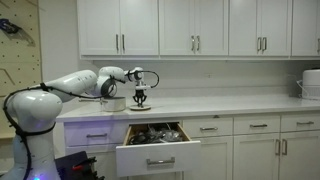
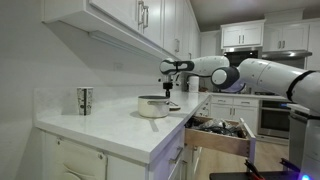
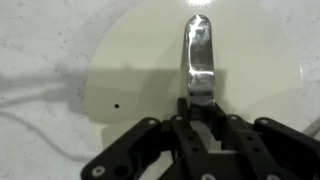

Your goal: Uncover the pot

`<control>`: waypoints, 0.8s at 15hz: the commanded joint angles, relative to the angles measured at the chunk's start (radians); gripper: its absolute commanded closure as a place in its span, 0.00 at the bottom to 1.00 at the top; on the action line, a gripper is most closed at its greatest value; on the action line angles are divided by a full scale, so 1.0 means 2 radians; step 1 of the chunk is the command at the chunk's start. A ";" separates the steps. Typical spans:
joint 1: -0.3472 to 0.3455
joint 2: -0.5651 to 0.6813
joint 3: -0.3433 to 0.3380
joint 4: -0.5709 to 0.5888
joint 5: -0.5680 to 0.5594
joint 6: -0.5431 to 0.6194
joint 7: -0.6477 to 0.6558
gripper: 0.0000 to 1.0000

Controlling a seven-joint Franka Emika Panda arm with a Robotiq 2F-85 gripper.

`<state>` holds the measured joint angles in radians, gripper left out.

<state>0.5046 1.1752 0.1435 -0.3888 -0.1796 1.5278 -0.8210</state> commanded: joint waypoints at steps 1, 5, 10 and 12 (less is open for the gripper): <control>0.009 0.010 -0.017 0.035 0.003 -0.008 0.001 0.94; 0.006 -0.016 -0.009 -0.011 -0.008 0.018 0.006 0.37; 0.008 -0.020 -0.009 -0.012 -0.009 0.024 0.007 0.00; 0.010 -0.023 -0.010 -0.010 -0.010 0.025 0.009 0.00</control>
<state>0.5135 1.1631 0.1373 -0.3849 -0.1847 1.5637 -0.8196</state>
